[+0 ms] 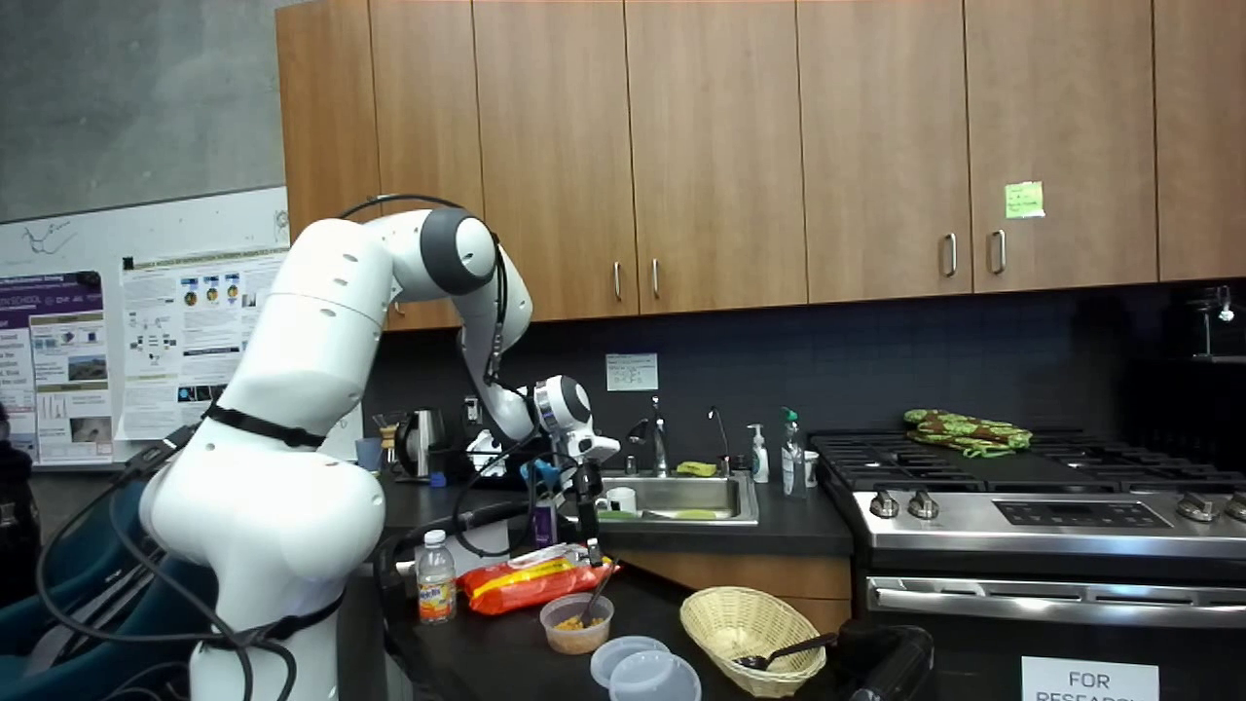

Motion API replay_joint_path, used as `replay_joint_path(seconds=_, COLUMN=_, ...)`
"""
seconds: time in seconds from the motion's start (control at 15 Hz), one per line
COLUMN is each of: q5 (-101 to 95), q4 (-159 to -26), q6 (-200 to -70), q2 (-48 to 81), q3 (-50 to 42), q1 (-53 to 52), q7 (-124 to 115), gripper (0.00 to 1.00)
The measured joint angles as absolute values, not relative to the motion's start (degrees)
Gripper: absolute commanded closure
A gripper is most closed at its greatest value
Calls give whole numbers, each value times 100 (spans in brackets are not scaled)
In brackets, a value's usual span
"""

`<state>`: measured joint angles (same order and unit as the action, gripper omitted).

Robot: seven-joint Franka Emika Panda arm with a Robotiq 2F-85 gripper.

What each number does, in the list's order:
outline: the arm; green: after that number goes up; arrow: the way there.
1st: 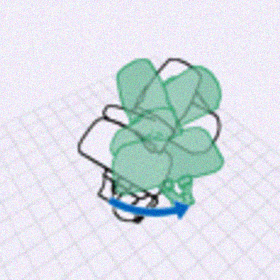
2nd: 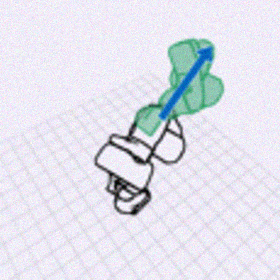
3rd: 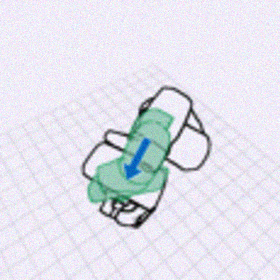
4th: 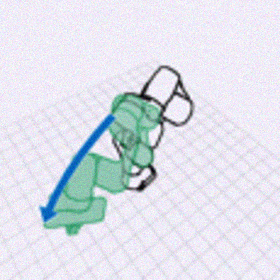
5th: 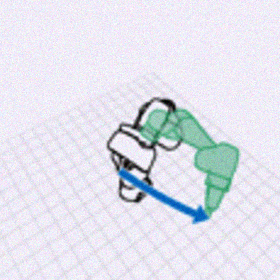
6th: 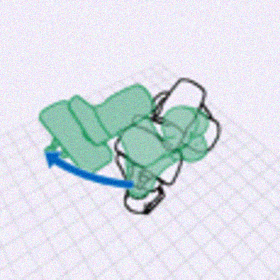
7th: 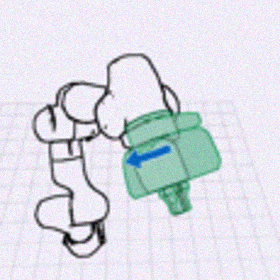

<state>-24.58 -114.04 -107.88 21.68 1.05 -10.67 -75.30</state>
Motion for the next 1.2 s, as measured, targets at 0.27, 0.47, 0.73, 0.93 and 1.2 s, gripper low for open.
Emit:
replay_joint_path(seconds=0.27, q5=-2446, q4=-11403, q6=-10790, q2=2168, q3=125, q1=-1075, q7=-7529, gripper=14)
replay_joint_path(seconds=0.47, q5=-2454, q4=-11392, q6=-10811, q2=2186, q3=125, q1=-1081, q7=-7529, gripper=0)
replay_joint_path(seconds=0.73, q5=-2466, q4=-11278, q6=-10825, q2=2324, q3=107, q1=-1081, q7=-7529, gripper=0)
replay_joint_path(seconds=0.93, q5=-2477, q4=-11144, q6=-10825, q2=2470, q3=81, q1=-1081, q7=-7529, gripper=0)
replay_joint_path(seconds=1.2, q5=-2496, q4=-10999, q6=-10820, q2=2598, q3=-6, q1=-1084, q7=-7529, gripper=0)
